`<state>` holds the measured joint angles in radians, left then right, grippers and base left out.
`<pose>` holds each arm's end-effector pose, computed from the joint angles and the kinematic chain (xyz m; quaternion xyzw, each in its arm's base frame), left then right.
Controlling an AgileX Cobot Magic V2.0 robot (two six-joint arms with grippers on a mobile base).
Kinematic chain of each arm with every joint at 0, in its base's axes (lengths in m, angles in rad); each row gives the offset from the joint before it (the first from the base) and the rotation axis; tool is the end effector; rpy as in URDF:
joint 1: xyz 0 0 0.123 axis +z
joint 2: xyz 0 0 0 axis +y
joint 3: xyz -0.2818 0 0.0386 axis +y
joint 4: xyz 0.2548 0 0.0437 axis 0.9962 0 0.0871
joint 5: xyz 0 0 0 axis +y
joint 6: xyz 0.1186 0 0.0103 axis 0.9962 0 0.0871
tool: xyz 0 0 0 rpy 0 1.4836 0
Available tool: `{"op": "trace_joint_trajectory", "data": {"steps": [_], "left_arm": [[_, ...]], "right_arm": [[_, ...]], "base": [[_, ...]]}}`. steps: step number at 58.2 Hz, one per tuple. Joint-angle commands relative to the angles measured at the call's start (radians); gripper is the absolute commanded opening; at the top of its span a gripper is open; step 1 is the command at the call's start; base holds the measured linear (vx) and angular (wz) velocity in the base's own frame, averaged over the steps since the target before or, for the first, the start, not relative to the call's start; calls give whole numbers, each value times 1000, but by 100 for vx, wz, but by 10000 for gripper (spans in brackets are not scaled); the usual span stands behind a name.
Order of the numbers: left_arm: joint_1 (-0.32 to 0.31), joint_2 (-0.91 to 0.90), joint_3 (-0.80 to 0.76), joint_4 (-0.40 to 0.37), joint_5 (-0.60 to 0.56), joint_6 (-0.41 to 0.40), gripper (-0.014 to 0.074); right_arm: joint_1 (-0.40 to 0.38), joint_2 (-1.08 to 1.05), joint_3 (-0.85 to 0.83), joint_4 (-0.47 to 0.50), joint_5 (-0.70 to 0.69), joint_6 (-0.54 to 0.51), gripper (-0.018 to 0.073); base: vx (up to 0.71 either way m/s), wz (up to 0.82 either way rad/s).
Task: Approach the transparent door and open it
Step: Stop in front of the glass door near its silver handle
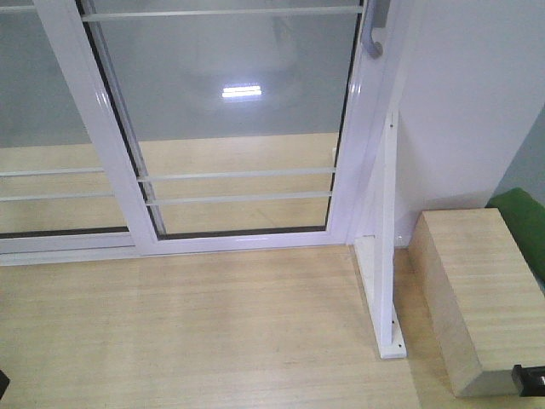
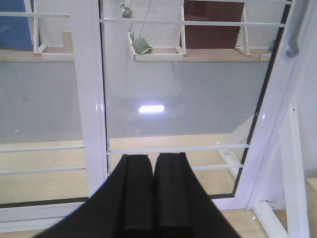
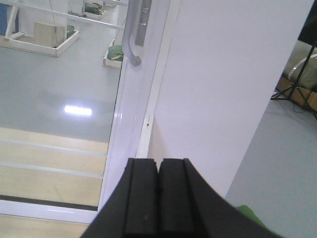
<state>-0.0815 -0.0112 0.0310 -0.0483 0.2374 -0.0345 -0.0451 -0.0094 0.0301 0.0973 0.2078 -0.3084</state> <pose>0.0903 -0.0087 0.1769 0.0037 0.7645 -0.0568 0.6421 0.0914 -0.0017 0.1806 -0.0699 0.7517 -0.0769 0.6513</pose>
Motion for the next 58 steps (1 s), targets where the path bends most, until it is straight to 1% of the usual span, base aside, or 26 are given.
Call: {"op": "trace_joint_trajectory", "data": {"steps": [1, 31, 58], "left_arm": [[1, -4, 8, -10, -83, -1, -6], [1, -4, 8, -10, -83, -1, -6], [1, -4, 8, -10, -83, -1, -6]], "right_arm": [[-5, -16, 3, -5, -74, -5, -6], [-5, -16, 3, -5, -74, -5, -6], [-5, -16, 3, -5, -74, -5, -6]], "base": [[44, 17], [37, 10], [18, 1]]}}
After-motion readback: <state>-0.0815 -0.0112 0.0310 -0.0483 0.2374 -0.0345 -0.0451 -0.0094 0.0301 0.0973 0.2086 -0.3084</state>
